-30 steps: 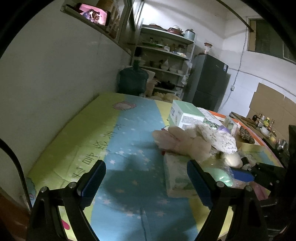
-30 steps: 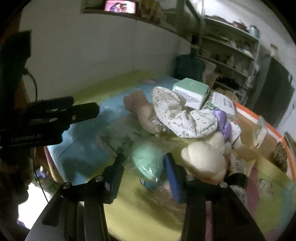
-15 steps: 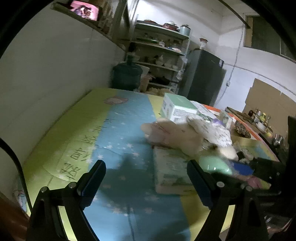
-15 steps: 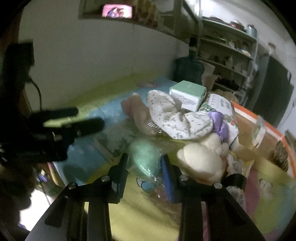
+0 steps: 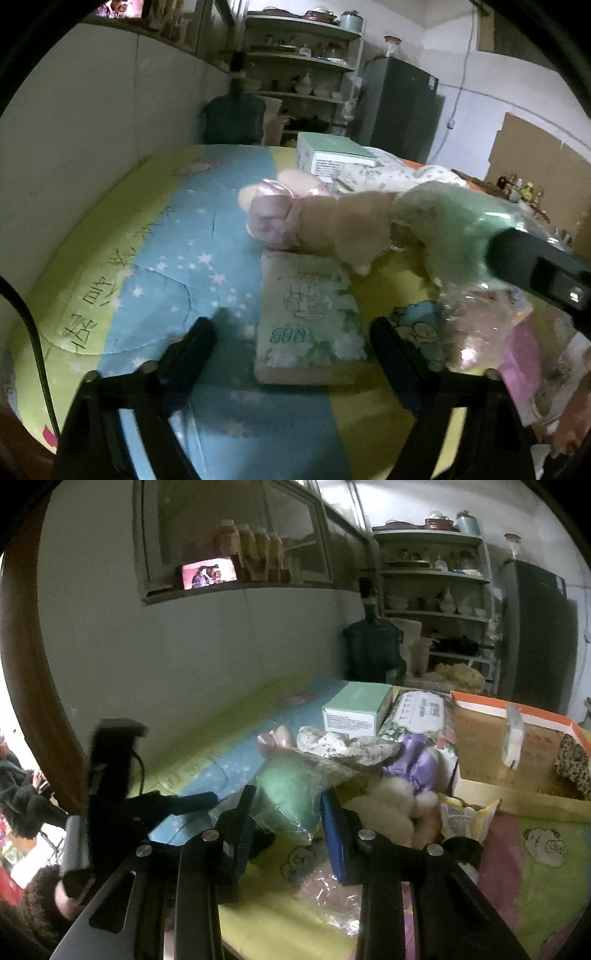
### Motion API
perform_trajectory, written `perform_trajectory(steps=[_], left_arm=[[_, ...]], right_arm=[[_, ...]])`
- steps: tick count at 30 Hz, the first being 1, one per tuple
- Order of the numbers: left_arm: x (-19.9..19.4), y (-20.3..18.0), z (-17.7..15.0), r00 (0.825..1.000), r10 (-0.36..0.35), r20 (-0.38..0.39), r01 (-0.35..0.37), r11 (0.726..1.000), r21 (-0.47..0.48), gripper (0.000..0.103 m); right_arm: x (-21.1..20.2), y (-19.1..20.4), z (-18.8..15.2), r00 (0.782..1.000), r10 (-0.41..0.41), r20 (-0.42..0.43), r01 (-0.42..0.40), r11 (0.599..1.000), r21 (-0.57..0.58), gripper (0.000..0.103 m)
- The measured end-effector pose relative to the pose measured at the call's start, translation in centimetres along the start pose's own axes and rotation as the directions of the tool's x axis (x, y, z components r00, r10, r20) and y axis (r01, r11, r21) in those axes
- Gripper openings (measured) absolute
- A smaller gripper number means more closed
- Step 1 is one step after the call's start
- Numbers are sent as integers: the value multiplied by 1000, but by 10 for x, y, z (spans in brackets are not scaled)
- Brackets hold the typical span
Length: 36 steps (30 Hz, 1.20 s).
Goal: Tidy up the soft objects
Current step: 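Grasp the white tissue pack with the left gripper while the right grasps the bagged green plush, then carry the tissue pack and green plush bag into the box lid and release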
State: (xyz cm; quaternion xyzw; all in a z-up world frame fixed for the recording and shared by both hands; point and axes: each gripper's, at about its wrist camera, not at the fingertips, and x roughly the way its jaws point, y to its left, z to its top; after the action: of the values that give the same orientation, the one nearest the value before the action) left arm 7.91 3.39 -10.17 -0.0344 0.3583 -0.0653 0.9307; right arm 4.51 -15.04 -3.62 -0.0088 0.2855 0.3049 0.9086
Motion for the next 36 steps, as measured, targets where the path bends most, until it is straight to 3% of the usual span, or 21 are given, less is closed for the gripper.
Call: perform_trajectory(steps=[3,6,15,26,36], left_arm=[[-2,6,1,1000,-14,15,15,999,-33,52],[-6,14,0,999,-37,35,39,997,-63,49],[-43,32,14,988,5,152,13,993,-120,49],[-86,3,47,960,-3,279,15,999,-39,49],[-86,-30,83,942,-38,333,35,999,13,49]], right_arm=[[-2,1,-2,1000,8,-1,-8,1000,2,35],[-5,1,-3,1000,26,0,-26,1000,11,35],[-19,16,4,996,80,42,-79,997,-4,35],[-51,25,31,986,67,152,-61,997,-47,35],[-76,2,48,972,3,234,6,999,-37,35]])
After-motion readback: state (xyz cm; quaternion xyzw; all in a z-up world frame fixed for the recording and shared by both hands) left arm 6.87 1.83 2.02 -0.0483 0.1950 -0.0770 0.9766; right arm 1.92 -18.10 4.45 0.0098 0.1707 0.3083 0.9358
